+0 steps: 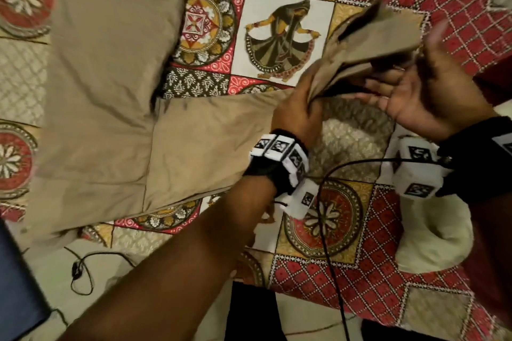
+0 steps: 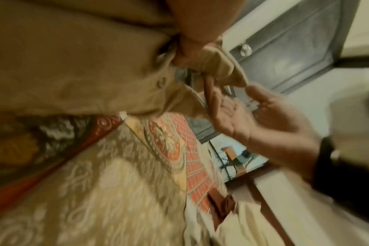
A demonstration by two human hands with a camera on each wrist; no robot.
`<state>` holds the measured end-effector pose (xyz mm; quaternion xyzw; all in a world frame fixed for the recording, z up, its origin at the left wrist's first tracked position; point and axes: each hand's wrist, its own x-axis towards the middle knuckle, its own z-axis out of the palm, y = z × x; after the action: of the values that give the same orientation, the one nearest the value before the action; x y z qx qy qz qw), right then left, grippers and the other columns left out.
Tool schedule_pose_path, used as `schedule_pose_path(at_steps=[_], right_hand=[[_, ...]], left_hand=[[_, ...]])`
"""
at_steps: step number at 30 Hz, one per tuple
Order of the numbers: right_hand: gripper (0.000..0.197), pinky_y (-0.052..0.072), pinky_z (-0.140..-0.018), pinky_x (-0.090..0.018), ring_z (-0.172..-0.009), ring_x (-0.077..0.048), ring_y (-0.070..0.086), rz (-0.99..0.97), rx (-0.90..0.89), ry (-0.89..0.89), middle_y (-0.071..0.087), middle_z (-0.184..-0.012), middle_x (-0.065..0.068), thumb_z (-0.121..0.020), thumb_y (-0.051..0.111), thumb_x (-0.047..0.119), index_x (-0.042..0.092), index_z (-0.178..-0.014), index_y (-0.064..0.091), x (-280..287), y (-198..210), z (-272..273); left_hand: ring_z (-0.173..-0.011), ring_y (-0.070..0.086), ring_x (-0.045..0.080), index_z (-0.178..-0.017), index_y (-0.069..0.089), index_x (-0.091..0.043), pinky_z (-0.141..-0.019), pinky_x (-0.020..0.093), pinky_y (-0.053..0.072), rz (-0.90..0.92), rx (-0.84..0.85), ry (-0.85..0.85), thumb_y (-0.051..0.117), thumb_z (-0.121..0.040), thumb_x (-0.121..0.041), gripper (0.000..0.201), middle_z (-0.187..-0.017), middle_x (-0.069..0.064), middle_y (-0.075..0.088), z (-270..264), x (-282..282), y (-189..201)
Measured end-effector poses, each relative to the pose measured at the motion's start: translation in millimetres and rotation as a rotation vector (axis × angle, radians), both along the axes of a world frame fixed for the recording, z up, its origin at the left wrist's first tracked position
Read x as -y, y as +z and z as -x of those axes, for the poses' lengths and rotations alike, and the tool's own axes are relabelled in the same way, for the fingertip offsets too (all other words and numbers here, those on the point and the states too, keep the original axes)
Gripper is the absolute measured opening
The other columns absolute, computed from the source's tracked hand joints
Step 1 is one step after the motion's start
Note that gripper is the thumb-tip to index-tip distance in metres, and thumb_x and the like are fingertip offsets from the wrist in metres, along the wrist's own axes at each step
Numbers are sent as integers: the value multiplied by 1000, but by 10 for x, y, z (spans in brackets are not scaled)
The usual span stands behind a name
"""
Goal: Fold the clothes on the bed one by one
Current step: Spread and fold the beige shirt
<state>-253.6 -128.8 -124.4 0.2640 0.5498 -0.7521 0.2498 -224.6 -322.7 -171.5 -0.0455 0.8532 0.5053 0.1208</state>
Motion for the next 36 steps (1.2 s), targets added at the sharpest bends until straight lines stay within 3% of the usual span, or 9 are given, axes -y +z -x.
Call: schedule_pose_path(at_steps=[3, 7, 12, 16, 20, 26, 28, 32, 36], right_hand=[[80, 54, -93, -31, -115, -18, 61, -49, -57, 37, 61, -138, 3, -86, 60, 70, 21, -148, 47, 178, -109, 100], [142, 45, -109, -37, -117, -2, 57, -254, -104, 265, 60, -122, 18, -35, 100, 57, 27, -155, 31, 575, -293, 309], [30, 58, -79, -27, -88, -9, 73, -126, -250, 253, 78, -92, 6, -76, 70, 8, 16, -105, 73, 1483, 53, 716], [36, 58, -79, -28, -89, -12, 73, -114, -285, 258, 78, -97, 3, -77, 74, 5, 6, -112, 68, 2140, 303, 941], [36, 57, -71, -20, -79, -5, 73, -150, -332, 354, 78, -86, 9, -76, 75, 1, 4, -110, 64, 2835, 537, 1066], [48, 56, -88, -32, -104, -19, 71, -194, -473, 282, 75, -110, -6, -84, 81, 19, -7, -118, 59, 3545, 522, 1816], [61, 57, -89, -38, -107, -26, 69, -258, -433, 238, 69, -118, -19, -76, 87, 34, -5, -116, 62, 3629, 271, 2198], [47, 60, -84, -34, -87, -10, 70, -387, -193, 319, 72, -96, 5, -72, 86, 38, 12, -105, 66, 3710, -144, 2882], [35, 57, -59, -27, -63, 0, 65, -630, -224, 341, 69, -66, 14, -72, 90, 39, 13, -79, 68, 3803, -540, 3113]], left_hand=[[-107, 63, 5, -135, 56, -5, -97, 20, 47, -458, 122, 200, 52, -90, 1, 46, -124, 10, 66, 280, 497, 96], [-100, 66, 10, -132, 55, -4, -95, 25, 51, -669, 310, 226, 55, -96, -6, 36, -110, 4, 69, 636, 1108, 238], [-124, 57, 38, -141, 49, 0, -110, 56, 41, -883, 535, 131, 57, -95, -8, 47, -133, 24, 59, 816, 1490, 411], [-116, 62, 32, -134, 53, -2, -103, 46, 50, -942, 465, 196, 64, -91, -1, 44, -129, 19, 63, 791, 2073, 560], [-96, 67, 3, -113, 55, -5, -85, 25, 55, -738, 387, 90, 80, -78, -9, 43, -109, -6, 72, 333, 2690, 330], [-124, 55, 17, -134, 51, -19, -105, 43, 47, -333, 681, -32, 88, -53, -45, 93, -136, 5, 59, -365, 3190, -145], [-108, 61, 11, -122, 57, -20, -94, 32, 52, -358, 731, 58, 87, -56, -44, 77, -120, 2, 66, -478, 3291, -154], [-64, 61, -7, -94, 69, -20, -56, 10, 45, -250, 772, 161, 72, -86, -45, 26, -75, -13, 64, -589, 3597, -165], [-81, 63, 15, -97, 63, -20, -76, 29, 54, -98, 751, 167, 66, -93, -42, 22, -86, -6, 65, -633, 3949, -314]])
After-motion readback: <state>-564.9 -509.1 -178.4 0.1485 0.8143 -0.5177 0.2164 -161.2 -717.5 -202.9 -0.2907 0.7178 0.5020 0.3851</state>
